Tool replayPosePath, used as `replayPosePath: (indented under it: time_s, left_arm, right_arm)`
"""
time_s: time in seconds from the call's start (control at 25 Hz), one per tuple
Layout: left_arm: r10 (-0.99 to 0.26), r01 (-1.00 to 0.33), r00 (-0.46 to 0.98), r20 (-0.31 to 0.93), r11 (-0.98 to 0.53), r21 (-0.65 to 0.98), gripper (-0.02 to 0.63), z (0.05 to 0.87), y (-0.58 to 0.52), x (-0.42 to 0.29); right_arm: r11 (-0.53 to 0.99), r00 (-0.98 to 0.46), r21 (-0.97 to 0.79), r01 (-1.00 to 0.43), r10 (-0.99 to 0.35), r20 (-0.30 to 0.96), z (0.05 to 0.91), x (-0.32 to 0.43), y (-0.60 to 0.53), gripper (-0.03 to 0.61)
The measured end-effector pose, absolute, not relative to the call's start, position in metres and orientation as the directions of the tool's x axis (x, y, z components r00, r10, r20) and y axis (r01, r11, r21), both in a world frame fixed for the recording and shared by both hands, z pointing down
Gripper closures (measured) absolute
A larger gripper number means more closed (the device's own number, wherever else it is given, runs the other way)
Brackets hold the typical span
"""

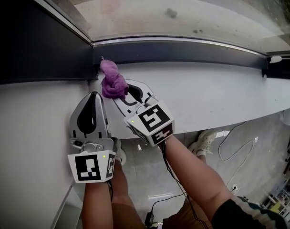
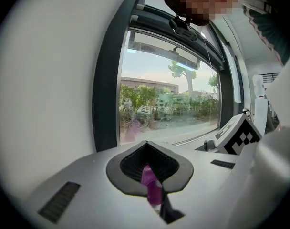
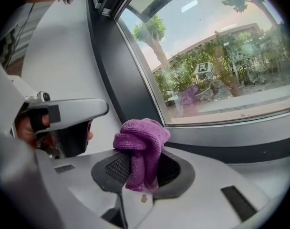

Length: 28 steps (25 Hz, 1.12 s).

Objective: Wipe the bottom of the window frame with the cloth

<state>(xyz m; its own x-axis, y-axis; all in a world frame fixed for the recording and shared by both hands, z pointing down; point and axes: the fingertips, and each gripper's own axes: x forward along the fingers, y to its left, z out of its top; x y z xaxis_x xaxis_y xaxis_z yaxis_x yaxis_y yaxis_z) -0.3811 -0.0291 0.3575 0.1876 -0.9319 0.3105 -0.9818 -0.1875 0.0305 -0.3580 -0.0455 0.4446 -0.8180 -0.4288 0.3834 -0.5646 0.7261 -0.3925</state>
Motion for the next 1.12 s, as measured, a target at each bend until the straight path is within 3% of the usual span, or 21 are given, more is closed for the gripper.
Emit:
replayPosePath:
  time_s: [0.2, 0.68, 1.12]
  left_arm:
    - [-0.935, -0.985, 0.17, 0.311, -0.161, 0.054, 0.604, 0.371, -0.029, -0.385]
    - [-0.933, -0.988, 0.156, 0.324, -0.146, 0.058, 0.604, 0.379, -0.036, -0.397]
    - [-0.925, -0.983, 0.184, 0.331, -0.168, 0.076, 0.604, 0.379, -0.031, -0.375]
  right_arm:
    - [0.768, -0.808, -0.326, -0.552, -0.394, 0.438, 0.47, -0.369, -0.043, 0.459]
    - [0.757, -0.795, -0.378, -0.532, -0.294, 0.53, 0.5, -0.384, -0.033, 0.46]
    - [0.747, -0.757, -0.339, -0.571, -0.32, 0.569, 0.506, -0.345, -0.034, 0.46]
